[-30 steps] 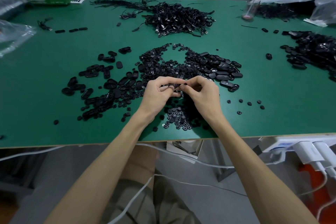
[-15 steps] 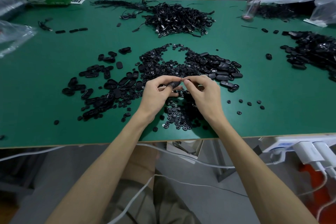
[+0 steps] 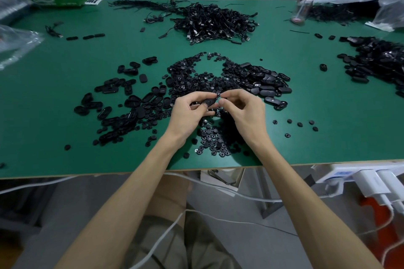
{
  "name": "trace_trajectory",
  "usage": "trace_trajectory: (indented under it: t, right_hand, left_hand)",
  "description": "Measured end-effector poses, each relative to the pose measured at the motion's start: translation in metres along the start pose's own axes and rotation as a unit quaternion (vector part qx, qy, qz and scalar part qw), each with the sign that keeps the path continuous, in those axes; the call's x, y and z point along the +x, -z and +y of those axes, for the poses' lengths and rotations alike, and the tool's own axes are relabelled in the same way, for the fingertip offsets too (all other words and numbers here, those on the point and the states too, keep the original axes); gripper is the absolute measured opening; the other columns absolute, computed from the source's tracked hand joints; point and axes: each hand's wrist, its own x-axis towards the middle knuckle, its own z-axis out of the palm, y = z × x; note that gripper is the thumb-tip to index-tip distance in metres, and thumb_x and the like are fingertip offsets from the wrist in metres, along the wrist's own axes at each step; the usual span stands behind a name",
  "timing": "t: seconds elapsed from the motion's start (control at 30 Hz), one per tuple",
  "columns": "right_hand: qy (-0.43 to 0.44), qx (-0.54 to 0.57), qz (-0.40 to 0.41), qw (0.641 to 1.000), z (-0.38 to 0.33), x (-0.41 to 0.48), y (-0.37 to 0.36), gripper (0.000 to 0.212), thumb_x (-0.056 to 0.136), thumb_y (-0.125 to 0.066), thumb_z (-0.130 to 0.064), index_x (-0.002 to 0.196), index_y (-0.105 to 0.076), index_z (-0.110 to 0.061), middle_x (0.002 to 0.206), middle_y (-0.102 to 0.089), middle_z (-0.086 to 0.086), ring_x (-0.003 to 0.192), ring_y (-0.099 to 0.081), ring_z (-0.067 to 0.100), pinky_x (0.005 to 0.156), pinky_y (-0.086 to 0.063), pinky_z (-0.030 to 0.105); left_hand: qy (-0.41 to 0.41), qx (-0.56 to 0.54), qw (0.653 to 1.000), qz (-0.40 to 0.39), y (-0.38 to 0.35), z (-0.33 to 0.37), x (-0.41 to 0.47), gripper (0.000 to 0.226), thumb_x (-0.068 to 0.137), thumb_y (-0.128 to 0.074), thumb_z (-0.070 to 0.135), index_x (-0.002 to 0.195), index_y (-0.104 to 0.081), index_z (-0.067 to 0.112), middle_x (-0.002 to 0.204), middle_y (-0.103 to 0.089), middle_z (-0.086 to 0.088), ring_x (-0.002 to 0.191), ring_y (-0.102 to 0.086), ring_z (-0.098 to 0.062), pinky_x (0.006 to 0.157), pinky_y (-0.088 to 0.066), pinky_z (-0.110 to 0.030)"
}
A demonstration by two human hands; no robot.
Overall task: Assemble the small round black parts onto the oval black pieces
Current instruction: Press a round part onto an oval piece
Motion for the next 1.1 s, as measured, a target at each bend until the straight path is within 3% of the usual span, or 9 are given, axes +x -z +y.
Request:
trace_trajectory:
  t: [0.07, 0.27, 0.4, 0.5, 0.7, 0.9, 1.1]
  right_hand:
    - [-0.004, 0.005, -0.010, 1.000, -0.0006, 0.0001, 0.0006, 0.011, 0.094, -0.075, -0.021, 0.104, -0.078, -0.015, 0.084, -0.078, -0.007, 0.081, -0.072, 0.006, 0.081, -0.058, 0.030]
    - [0.002, 0.032, -0.006, 0.999, -0.0031, -0.0018, 0.0004, 0.013, 0.099, -0.069, -0.019, 0.093, -0.077, -0.012, 0.074, -0.074, -0.012, 0.070, -0.066, 0.003, 0.067, -0.049, 0.016]
    - [-0.006, 0.044, -0.016, 0.999, -0.0029, -0.0019, -0.0001, 0.008, 0.099, -0.068, -0.014, 0.100, -0.074, -0.009, 0.078, -0.074, 0.001, 0.071, -0.069, 0.017, 0.067, -0.057, 0.030]
    - [0.001, 0.019, -0.011, 1.000, -0.0013, -0.0019, -0.0005, 0.009, 0.097, -0.071, -0.019, 0.103, -0.071, -0.013, 0.081, -0.074, -0.001, 0.074, -0.070, 0.011, 0.072, -0.059, 0.035]
    - [0.003, 0.014, -0.037, 0.999, -0.0017, -0.0012, -0.0004, 0.014, 0.101, -0.065, -0.015, 0.107, -0.078, -0.015, 0.086, -0.074, 0.002, 0.079, -0.069, 0.017, 0.075, -0.059, 0.045]
    - [0.022, 0.019, -0.025, 0.999, -0.0067, -0.0038, -0.0008, 0.015, 0.095, -0.072, -0.012, 0.110, -0.070, -0.013, 0.090, -0.075, -0.003, 0.085, -0.071, 0.011, 0.081, -0.058, 0.040]
    - [0.029, -0.003, -0.037, 0.999, -0.0073, -0.0037, -0.0003, 0.010, 0.094, -0.072, -0.009, 0.104, -0.076, -0.011, 0.092, -0.076, -0.003, 0.087, -0.072, 0.012, 0.086, -0.058, 0.036]
  left_hand:
    - [-0.002, -0.001, 1.000, 0.002, -0.0005, 0.0008, -0.0007, 0.025, 0.100, -0.056, -0.008, 0.116, -0.072, 0.003, 0.112, -0.076, -0.011, 0.100, -0.077, -0.020, 0.085, -0.062, -0.031]
    - [-0.006, -0.019, 1.000, 0.022, 0.0020, 0.0014, -0.0011, 0.023, 0.098, -0.063, -0.006, 0.116, -0.072, 0.004, 0.106, -0.071, -0.011, 0.096, -0.078, -0.026, 0.081, -0.063, -0.032]
    - [-0.018, -0.052, 0.998, 0.040, 0.0025, 0.0027, -0.0012, 0.029, 0.098, -0.062, -0.007, 0.124, -0.068, 0.006, 0.100, -0.062, -0.011, 0.094, -0.078, -0.029, 0.080, -0.063, -0.031]
    - [-0.025, -0.043, 0.998, 0.048, 0.0027, 0.0022, -0.0001, 0.025, 0.101, -0.058, -0.005, 0.123, -0.068, 0.003, 0.108, -0.057, -0.010, 0.094, -0.078, -0.029, 0.079, -0.063, -0.031]
    - [0.006, -0.068, 0.995, 0.077, 0.0028, 0.0021, -0.0001, 0.021, 0.097, -0.067, -0.002, 0.117, -0.068, 0.002, 0.107, -0.068, -0.017, 0.091, -0.079, -0.027, 0.077, -0.064, -0.034]
    - [0.027, -0.097, 0.989, 0.105, 0.0037, 0.0026, -0.0010, 0.020, 0.091, -0.077, 0.003, 0.105, -0.063, -0.002, 0.095, -0.076, -0.019, 0.087, -0.078, -0.031, 0.072, -0.064, -0.036]
    - [0.028, -0.098, 0.991, 0.088, 0.0032, 0.0023, -0.0016, 0.018, 0.091, -0.075, -0.001, 0.102, -0.062, -0.008, 0.096, -0.074, -0.026, 0.086, -0.078, -0.034, 0.076, -0.065, -0.036]
